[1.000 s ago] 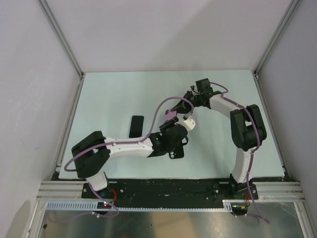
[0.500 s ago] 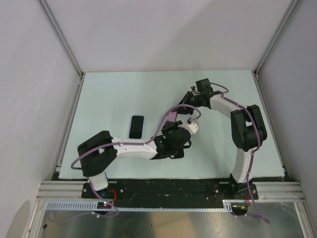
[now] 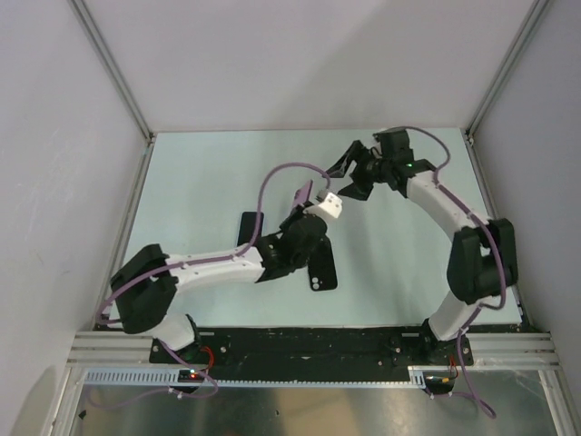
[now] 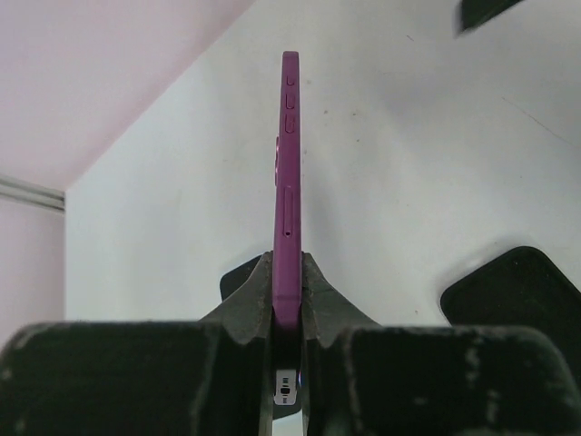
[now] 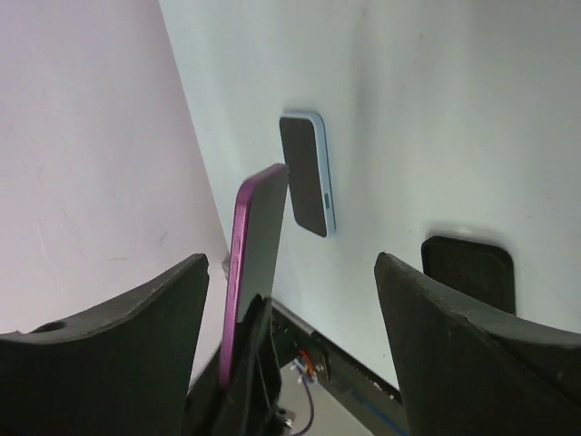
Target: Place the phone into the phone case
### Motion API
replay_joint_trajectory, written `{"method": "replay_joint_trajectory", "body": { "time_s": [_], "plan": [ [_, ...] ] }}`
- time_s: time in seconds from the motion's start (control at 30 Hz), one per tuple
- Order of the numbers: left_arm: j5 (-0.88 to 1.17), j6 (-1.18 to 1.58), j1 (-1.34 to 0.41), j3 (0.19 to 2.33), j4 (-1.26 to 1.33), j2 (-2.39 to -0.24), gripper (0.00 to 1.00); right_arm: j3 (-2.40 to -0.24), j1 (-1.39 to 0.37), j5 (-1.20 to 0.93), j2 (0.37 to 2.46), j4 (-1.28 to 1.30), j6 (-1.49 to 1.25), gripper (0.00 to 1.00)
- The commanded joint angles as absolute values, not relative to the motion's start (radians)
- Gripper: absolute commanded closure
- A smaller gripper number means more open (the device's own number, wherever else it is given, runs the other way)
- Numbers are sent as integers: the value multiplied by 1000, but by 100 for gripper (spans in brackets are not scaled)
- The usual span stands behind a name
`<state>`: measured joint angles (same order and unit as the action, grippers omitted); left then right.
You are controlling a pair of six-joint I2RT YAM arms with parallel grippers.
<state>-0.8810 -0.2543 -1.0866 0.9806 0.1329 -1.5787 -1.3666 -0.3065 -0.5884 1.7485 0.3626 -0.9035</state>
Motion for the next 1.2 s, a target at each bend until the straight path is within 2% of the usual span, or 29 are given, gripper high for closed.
{"method": "replay_joint_trajectory", "body": {
  "time_s": [0.0,0.2,0.4,0.5,0.7,1.03,1.1,1.17],
  "plan": [
    [-793,-74,-1015,978,99,-1443,100,-1339,-267,-396,1568,383,-849,20],
    [-674,112,-917,1003,-58,-1354,100,-1150,-292,-227,1398,399,-797,21],
    [-544,288,-813,1066,-271,-1248,100,-934,-536,49,1292,399,-791,32],
    [-444,361,-758,1091,-344,-1188,100,-905,-638,151,1316,419,-824,37],
    [-309,423,-707,1127,-444,-1103,100,-889,-739,196,1421,399,-775,45],
    [-132,447,-648,1141,-492,-1045,100,-888,-783,218,1602,296,-642,53],
    [-116,445,-642,1140,-499,-1041,100,-888,-782,209,1620,276,-618,59],
    [-95,444,-636,1140,-503,-1039,100,-888,-780,196,1638,257,-591,70]
  ]
}}
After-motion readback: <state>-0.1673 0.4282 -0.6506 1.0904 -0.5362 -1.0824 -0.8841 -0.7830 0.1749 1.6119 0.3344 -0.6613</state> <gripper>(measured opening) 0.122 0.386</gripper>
